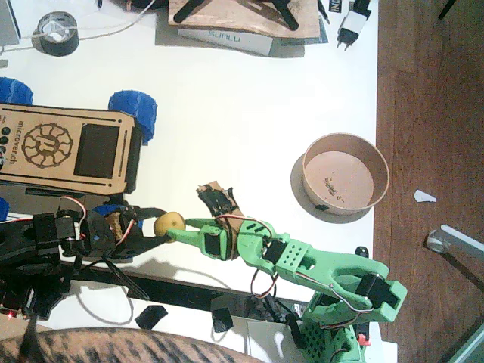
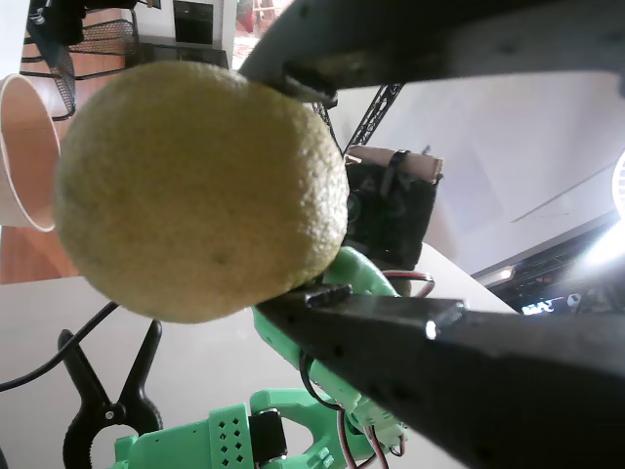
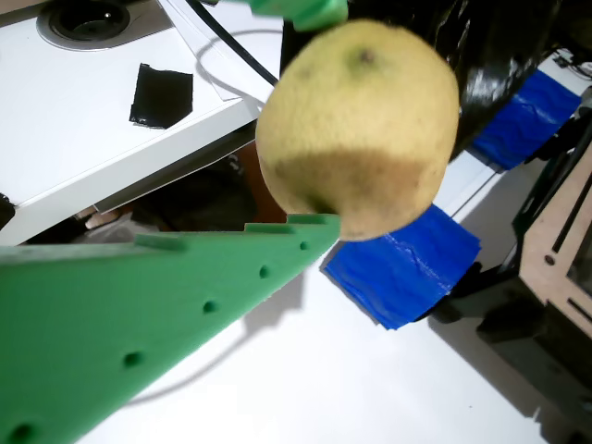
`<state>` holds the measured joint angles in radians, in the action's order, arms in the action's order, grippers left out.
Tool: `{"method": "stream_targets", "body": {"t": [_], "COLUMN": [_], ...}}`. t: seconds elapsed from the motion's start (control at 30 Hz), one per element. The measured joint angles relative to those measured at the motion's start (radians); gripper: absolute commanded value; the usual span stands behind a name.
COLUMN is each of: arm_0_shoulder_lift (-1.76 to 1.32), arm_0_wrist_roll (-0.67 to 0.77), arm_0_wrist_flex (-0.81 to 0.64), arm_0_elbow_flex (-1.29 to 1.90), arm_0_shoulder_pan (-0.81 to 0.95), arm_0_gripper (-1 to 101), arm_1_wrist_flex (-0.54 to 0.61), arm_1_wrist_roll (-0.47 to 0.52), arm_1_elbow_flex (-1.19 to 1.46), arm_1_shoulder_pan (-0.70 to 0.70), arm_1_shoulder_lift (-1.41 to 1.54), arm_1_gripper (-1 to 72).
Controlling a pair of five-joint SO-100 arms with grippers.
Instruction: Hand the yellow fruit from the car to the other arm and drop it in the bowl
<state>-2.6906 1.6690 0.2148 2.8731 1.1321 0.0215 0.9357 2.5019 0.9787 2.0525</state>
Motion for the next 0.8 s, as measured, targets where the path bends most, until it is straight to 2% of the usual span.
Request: {"method": "stream_targets", "body": {"t": [0.17, 0.43, 0.63, 0.8], "arm_0_shoulder_lift": [0.000, 0.112, 0.127, 0.141], "arm_0_wrist_roll": [0.000, 0.000, 0.000, 0.000], "arm_0_wrist_flex": [0.000, -0.100, -0.117, -0.135], "arm_0_elbow_flex": [0.000, 0.000, 0.000, -0.002], "arm_0_shoulder_pan": [-0.002, -0.002, 0.000, 0.002], "arm_0_gripper": [0, 0, 0, 0], "arm_1_wrist_flex": [0.000, -0.008, -0.035, -0.077], "arm_1_wrist_roll": [0.012, 0.012, -0.046, -0.080], "arm_1_elbow_flex": [-0.003, -0.003, 0.008, 0.008], "arm_1_shoulder_pan": [0.000, -0.008, -0.011, -0.014], "arm_1_shoulder_lift": [0.000, -0.003, 0.018, 0.032], "arm_1_gripper": [12.9, 21.4, 29.4, 31.6]}}
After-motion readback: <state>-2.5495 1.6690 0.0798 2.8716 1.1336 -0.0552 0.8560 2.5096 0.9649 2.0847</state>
